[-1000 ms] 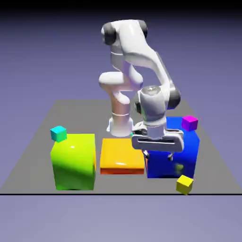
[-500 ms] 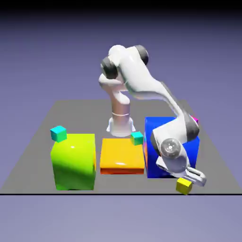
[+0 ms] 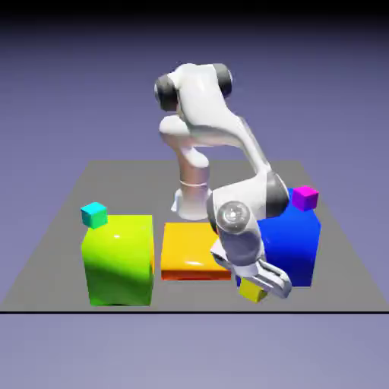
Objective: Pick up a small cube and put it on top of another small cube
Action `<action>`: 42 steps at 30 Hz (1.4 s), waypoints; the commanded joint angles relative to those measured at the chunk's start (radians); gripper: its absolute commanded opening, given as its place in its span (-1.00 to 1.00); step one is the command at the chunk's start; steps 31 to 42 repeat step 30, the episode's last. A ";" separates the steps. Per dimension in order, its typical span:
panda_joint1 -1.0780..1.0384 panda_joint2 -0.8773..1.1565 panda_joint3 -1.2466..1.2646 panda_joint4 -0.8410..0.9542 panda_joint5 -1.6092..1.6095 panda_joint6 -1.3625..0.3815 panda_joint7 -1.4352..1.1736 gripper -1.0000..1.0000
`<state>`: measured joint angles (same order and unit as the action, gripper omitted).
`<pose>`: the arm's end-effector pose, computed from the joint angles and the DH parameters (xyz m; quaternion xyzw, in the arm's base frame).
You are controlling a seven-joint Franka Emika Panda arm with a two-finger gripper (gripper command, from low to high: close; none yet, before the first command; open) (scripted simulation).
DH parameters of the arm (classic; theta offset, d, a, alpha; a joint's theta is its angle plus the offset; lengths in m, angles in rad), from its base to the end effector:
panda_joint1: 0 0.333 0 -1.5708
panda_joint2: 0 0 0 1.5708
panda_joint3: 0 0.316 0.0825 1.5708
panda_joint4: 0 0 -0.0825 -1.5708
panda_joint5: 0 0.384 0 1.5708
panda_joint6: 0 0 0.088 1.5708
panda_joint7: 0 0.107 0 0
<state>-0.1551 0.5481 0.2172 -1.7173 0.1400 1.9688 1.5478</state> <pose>0.6362 0.0373 0.2579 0.6940 -0.6960 -0.1833 0.0210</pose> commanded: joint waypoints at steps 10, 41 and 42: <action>-0.079 -0.209 -0.362 -0.051 0.105 -0.238 -0.093 -1.00; -0.158 -0.341 -0.691 -0.149 0.330 -0.415 -0.176 1.00; -0.158 -0.341 -0.691 -0.149 0.330 -0.415 -0.176 1.00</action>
